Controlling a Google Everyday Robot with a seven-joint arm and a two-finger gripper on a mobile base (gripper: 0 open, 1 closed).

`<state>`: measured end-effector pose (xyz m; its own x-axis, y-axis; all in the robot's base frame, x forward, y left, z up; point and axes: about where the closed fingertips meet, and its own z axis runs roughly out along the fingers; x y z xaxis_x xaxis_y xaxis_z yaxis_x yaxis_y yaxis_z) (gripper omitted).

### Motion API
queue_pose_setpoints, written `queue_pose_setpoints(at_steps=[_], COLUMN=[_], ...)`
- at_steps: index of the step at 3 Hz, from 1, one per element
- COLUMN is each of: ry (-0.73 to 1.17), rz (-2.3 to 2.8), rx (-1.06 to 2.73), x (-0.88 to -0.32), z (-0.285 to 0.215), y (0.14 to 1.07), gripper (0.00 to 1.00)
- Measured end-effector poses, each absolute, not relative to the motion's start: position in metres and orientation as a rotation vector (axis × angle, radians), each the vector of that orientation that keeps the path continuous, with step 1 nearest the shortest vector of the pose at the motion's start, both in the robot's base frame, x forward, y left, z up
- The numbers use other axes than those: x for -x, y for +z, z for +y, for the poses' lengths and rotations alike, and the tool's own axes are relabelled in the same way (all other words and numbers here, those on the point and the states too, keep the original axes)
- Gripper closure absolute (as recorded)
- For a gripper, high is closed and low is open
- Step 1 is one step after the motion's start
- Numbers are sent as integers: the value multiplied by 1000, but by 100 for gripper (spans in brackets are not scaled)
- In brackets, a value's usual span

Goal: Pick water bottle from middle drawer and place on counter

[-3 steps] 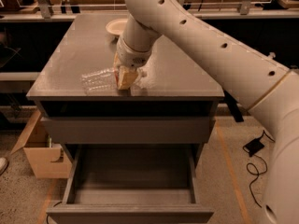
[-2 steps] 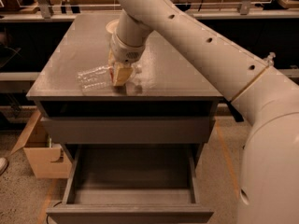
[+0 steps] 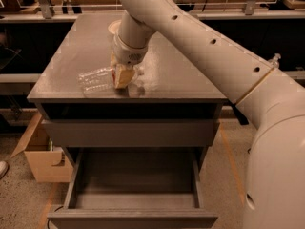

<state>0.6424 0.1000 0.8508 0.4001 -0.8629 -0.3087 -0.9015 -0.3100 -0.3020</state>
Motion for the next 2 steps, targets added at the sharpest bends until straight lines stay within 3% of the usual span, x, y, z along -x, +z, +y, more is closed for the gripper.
queue_pose_setpoints(at_steps=[2], ry=[129], rz=[1510], rx=[2242], x=[-643], z=[103], y=[846], gripper=[12])
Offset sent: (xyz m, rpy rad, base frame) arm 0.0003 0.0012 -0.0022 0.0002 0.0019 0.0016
